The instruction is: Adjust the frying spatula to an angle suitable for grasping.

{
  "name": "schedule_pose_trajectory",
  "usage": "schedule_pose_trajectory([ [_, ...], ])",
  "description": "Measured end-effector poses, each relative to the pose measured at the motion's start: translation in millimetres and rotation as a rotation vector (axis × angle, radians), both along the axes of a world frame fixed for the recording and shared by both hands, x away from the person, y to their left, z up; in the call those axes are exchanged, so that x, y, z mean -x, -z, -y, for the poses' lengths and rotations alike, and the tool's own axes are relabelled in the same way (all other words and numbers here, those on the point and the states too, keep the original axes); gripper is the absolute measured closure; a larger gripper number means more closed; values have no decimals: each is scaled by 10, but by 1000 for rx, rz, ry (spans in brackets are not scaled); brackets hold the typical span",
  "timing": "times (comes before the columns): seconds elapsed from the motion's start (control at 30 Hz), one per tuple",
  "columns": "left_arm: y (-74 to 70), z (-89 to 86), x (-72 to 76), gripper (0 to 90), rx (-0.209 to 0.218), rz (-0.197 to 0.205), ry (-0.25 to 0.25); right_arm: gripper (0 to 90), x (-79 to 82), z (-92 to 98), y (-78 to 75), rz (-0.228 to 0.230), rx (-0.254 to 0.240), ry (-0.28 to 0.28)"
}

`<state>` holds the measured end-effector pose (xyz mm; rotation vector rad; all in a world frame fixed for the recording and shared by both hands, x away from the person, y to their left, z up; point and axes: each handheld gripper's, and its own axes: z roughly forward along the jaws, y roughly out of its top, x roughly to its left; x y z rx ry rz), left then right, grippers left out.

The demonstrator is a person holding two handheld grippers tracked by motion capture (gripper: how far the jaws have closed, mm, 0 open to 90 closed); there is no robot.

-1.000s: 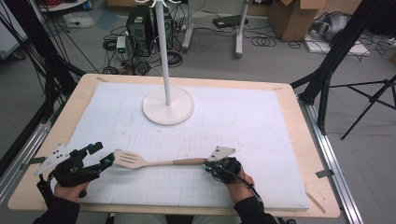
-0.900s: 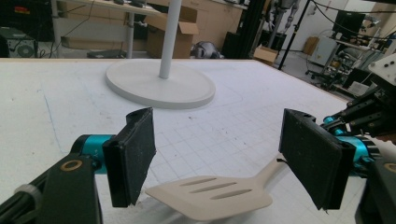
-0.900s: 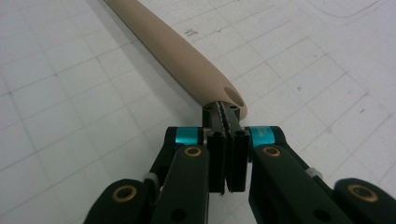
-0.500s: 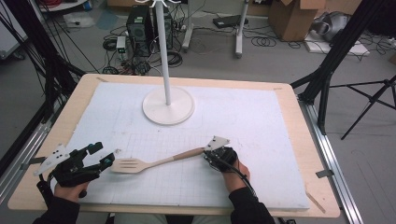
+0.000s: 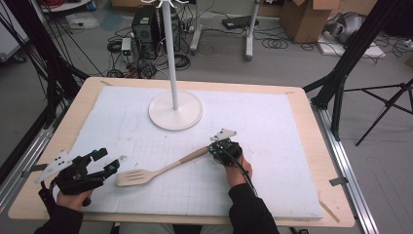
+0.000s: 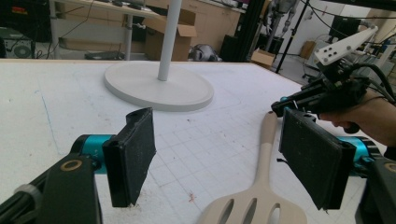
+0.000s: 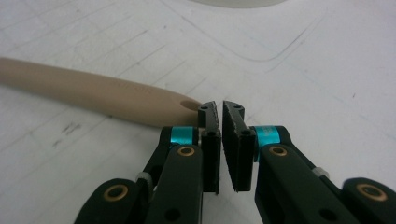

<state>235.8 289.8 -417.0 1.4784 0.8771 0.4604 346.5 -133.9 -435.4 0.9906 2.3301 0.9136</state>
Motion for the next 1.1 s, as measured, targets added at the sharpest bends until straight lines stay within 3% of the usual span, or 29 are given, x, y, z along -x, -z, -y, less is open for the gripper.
schedule_pose_trajectory([
  [0.37, 1, 2, -6, 271, 10, -2, 5, 845, -204, -168, 29, 18, -28, 60],
  [0.53, -2, 1, 1, 267, 14, 3, 9, 777, -204, -174, 18, 24, -56, 76],
  [0.57, -3, -5, 5, 265, 19, 6, 10, 734, -175, -134, -25, 8, -88, 80],
  [0.73, -3, -16, 9, 242, 31, 6, 9, 596, 50, 115, -176, 34, -170, 37],
  [0.87, -3, 9, 9, 207, 30, -1, 11, 511, 305, 485, -222, 47, -234, 6],
  [0.97, -3, 27, 4, 195, 34, -2, 7, 402, 447, 790, -260, 31, -274, 19],
  [1.1, -14, 26, 13, 193, 41, 1, 4, 242, 645, 1140, -321, 62, -314, 33],
])
